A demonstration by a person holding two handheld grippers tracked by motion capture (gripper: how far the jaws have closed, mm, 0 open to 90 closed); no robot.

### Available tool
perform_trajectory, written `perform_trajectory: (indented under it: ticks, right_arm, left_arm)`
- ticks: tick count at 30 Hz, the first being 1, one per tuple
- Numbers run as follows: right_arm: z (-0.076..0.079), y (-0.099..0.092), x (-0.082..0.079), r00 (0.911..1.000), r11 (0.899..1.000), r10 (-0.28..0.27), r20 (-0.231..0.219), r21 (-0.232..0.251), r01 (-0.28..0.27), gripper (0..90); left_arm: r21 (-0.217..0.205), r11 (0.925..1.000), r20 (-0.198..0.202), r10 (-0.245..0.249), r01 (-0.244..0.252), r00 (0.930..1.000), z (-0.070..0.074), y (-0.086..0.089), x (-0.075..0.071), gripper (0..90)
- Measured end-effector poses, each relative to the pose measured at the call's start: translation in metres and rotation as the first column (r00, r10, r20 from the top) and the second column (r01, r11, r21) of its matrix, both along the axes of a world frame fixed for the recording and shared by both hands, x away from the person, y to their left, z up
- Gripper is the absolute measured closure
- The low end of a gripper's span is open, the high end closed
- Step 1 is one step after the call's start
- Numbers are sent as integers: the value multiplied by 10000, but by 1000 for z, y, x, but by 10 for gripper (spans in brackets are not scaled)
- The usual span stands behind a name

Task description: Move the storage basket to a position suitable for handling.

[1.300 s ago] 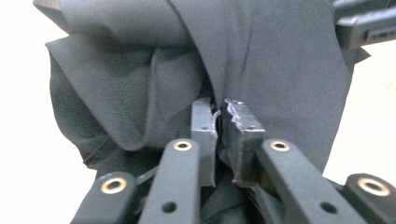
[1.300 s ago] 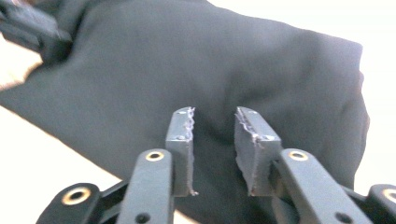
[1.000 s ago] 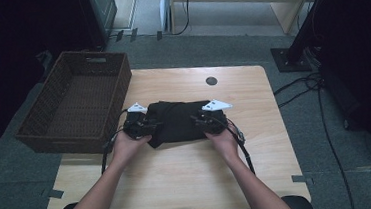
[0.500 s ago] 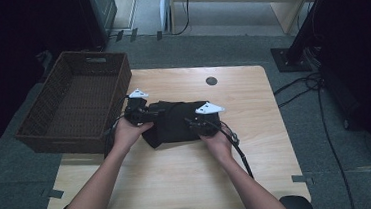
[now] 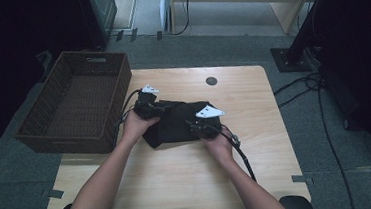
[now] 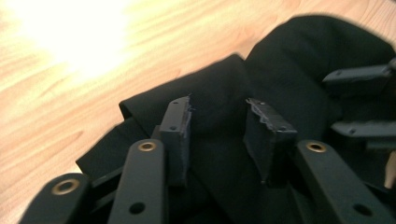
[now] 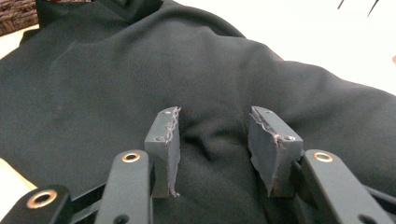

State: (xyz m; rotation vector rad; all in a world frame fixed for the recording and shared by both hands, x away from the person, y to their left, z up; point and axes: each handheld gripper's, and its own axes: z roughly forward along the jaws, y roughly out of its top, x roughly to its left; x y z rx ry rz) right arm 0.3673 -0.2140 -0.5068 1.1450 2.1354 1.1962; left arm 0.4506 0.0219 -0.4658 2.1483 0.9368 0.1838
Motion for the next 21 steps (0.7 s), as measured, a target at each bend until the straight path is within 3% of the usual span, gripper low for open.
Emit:
perform_trajectory:
  ticks: [3,9,13,21]
  right_arm:
    - [-1,-4,-2,9999,10000,77,71,10,-77,552]
    - [0,-20,-2,9998,9999,-116,-190,-93,114,562]
    - [-1,-29,-5,9995,9994,-222,-214,-269,216,561]
    - [-2,-49,-10,9970,9989,-475,-618,-64,472,555]
  left_arm:
    - [82,9999,49,-124,124,9999,-5,3,-3,637]
    - [-397,9992,15,-24,25,10000,-12,9,-15,640]
    - [-737,9973,-34,-33,31,10000,-16,9,-30,642]
    - [-1004,9945,-173,-315,296,9994,-17,-2,-56,644]
